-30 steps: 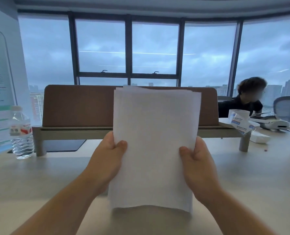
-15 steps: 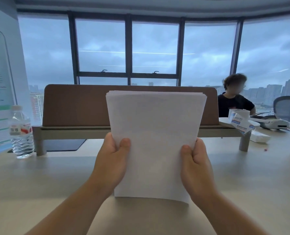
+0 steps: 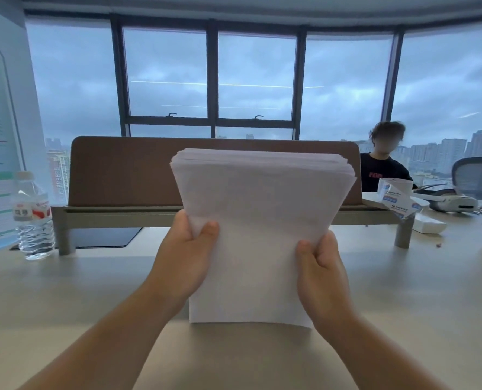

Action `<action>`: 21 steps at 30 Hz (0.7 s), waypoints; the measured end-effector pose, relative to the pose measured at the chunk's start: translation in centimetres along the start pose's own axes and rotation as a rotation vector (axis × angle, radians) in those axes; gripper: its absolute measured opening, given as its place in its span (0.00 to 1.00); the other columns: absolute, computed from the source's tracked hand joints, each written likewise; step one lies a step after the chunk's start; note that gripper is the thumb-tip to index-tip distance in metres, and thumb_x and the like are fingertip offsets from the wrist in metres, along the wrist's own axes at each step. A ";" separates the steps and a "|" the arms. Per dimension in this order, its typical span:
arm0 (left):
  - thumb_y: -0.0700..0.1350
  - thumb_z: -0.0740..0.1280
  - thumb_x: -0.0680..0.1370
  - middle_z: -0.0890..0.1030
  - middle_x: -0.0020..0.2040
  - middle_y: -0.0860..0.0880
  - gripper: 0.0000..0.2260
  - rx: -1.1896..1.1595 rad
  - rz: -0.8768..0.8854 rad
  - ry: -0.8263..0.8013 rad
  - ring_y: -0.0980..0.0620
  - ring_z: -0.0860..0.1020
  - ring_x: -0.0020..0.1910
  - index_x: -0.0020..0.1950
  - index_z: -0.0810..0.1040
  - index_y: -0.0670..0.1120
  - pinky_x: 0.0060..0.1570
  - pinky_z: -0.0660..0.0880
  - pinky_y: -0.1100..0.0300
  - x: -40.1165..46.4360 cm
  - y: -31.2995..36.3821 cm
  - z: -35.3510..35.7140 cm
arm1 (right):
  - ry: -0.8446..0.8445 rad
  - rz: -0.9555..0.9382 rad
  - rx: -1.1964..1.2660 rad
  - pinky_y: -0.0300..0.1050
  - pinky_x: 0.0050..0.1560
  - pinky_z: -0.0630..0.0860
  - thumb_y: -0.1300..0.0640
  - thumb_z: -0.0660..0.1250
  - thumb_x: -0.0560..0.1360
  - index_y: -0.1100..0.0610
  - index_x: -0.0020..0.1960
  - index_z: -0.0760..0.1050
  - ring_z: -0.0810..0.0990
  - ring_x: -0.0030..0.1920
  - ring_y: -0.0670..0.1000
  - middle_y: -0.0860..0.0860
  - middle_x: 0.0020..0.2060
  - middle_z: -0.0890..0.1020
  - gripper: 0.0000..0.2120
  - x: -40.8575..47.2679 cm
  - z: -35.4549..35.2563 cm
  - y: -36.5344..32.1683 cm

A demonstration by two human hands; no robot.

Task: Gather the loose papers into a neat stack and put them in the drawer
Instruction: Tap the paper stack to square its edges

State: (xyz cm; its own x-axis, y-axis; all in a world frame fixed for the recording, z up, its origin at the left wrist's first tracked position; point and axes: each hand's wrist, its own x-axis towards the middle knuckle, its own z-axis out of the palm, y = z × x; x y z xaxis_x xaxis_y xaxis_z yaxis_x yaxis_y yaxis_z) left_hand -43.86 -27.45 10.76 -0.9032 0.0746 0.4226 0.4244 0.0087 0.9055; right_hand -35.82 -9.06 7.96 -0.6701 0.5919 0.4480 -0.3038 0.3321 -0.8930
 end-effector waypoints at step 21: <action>0.41 0.67 0.84 0.89 0.47 0.51 0.07 -0.113 0.075 0.022 0.50 0.87 0.44 0.53 0.82 0.53 0.48 0.83 0.48 0.3 0.3 -0.9 | -0.121 0.126 -0.018 0.54 0.48 0.83 0.57 0.66 0.80 0.48 0.53 0.79 0.87 0.44 0.52 0.46 0.44 0.88 0.06 1.4 -0.8 0.3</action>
State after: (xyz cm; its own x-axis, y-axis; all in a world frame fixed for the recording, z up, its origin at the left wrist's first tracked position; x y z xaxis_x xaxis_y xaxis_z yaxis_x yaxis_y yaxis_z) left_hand -44.10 -28.36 11.17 -0.8708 0.0487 0.4893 0.4823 -0.1085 0.8692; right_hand -36.31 -7.59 8.32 -0.7789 0.5376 0.3228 -0.2003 0.2746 -0.9405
